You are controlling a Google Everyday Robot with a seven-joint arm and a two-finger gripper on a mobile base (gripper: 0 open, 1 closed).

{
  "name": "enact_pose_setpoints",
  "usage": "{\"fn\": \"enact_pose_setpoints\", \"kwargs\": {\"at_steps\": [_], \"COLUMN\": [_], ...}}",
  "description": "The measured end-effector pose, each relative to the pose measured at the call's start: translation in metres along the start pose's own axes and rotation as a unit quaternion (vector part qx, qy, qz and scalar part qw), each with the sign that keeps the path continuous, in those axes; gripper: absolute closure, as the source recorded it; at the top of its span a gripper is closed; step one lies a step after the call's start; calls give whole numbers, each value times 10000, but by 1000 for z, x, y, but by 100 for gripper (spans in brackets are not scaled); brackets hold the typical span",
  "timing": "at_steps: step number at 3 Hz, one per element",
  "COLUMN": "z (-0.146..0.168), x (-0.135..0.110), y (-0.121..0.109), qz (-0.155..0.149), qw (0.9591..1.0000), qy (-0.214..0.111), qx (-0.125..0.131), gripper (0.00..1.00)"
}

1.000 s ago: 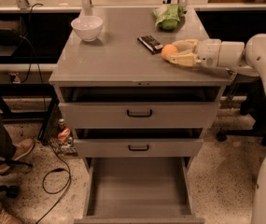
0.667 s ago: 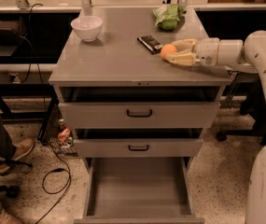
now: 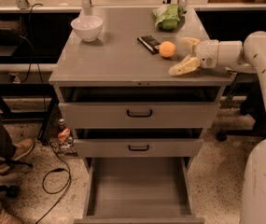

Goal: Pick orange from bottom drawer and place on counter

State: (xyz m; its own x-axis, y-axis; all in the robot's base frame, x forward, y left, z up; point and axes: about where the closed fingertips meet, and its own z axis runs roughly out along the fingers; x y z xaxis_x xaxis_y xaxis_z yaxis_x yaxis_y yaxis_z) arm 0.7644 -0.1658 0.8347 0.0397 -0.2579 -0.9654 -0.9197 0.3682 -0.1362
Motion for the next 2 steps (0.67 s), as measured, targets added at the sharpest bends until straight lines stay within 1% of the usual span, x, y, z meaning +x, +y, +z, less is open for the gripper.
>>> {"fn": "enact_pose_setpoints", "kwargs": {"at_steps": [1, 2], "z": [-4, -24], "x": [0, -2], "y": [1, -1], "qz": [25, 37], "qw": [10000, 9995], "qy": [-68, -270], "qx": [-8, 172], "gripper": [0, 0]}}
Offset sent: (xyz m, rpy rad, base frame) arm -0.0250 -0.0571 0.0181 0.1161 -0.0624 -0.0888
